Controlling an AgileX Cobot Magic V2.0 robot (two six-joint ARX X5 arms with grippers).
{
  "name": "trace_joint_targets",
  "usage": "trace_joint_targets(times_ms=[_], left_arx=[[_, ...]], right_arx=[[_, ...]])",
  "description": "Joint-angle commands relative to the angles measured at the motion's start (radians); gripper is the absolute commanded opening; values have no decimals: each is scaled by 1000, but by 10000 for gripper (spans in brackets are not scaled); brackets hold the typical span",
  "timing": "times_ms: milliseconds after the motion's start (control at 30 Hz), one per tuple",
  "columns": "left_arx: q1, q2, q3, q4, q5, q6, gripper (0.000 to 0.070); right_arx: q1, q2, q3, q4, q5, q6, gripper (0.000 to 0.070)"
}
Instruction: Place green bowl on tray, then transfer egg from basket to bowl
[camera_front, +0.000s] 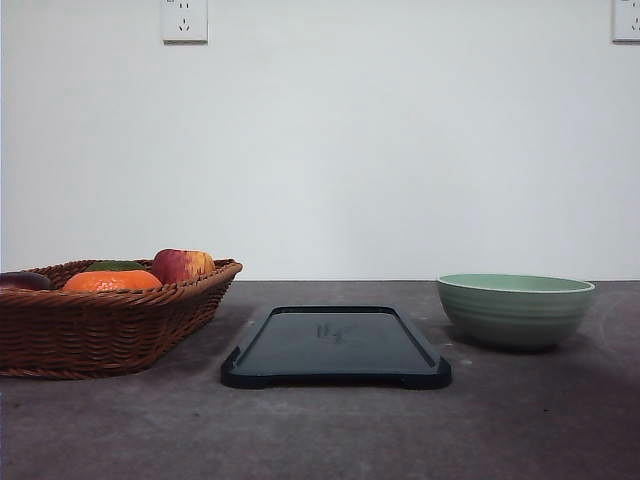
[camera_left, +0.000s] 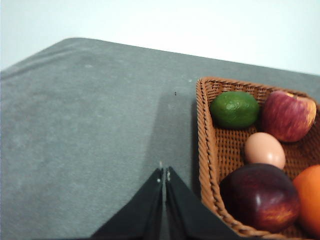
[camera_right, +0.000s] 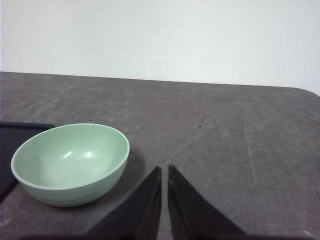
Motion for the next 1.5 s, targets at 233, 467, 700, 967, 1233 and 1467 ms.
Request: trace_joint_targets(times_ms=[233,467,700,967,1233,1467], left_arx=[[-2,-1,-18,-3,-5,-319,0],[-2,-1,-18,3,16,-710,0],[-2,-1,-16,225,12,-690,0],[-2,0,20,431,11,-280,0],[-2,48,125,434,-34,-97,0],[-2,209,282,287,-24,-80,0]], right_arx=[[4,0,-4,33,8,20,15],[3,0,-4,37,13,383,9],[3,0,-4,173,11,539,9],[3,2,20,364,44,319,5],[3,98,141,343,41,117,6],[3,280,303,258,-22,71,6]])
